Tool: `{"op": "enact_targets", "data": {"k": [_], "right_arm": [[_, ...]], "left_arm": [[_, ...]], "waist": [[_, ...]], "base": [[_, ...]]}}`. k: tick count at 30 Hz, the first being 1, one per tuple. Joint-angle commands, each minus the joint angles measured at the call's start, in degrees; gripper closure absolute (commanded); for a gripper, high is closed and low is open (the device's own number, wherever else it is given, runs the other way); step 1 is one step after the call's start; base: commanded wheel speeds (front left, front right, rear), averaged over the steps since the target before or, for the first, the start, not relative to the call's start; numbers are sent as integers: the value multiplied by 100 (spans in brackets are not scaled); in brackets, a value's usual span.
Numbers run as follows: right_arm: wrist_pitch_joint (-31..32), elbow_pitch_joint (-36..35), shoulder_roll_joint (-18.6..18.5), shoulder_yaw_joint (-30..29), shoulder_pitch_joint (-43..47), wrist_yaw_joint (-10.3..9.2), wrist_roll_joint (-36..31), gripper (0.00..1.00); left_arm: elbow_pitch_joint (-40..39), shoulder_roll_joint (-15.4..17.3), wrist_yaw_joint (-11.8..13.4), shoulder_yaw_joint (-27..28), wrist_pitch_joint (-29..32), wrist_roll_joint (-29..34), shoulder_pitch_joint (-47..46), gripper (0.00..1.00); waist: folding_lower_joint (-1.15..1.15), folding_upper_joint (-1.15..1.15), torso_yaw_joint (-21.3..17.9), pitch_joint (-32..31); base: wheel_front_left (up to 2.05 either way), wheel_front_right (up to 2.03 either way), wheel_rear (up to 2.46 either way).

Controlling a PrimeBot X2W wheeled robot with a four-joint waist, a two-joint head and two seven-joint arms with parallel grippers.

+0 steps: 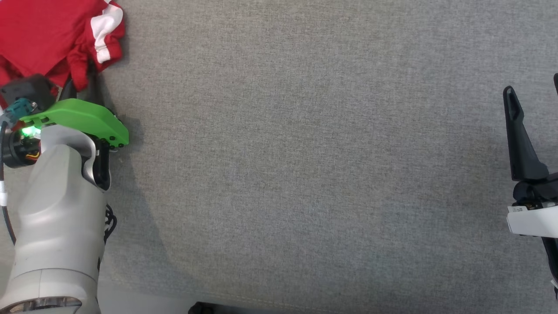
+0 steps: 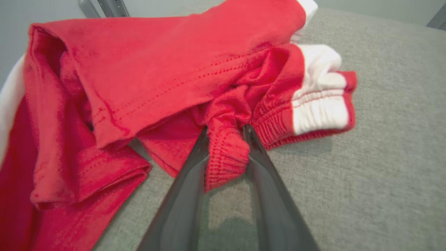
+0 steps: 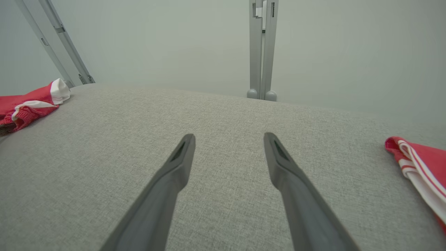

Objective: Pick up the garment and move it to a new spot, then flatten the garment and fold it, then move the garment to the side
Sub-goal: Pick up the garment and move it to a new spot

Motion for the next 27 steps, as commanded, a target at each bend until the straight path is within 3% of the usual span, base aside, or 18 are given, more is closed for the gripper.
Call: {"op": "enact_targets", "data": {"k": [1, 12, 19, 27], "right_arm": [[-74, 34, 31, 7, -62, -9, 31, 0], [-499, 623, 343, 245, 210, -9, -5, 0], [-627, 983, 473, 441, 575, -9, -5, 0], [-581, 1077, 545, 639, 843, -9, 61, 0]], "left_arm": [[-103, 86, 74, 47, 28, 83, 155, 100], [-2190, 167, 465, 618, 21, 608, 1610, 100], [-3479, -86, 535, 708, 21, 972, 2946, 100], [-4567, -449, 513, 306, 21, 1069, 4284, 100]], "waist": [[-1, 0, -57, -128], [-1, 0, -224, -1351], [-1, 0, -467, -2209], [-1, 0, -828, -2740]], "base": [[0, 0, 0], [0, 0, 0], [0, 0, 0], [0, 0, 0]]}}
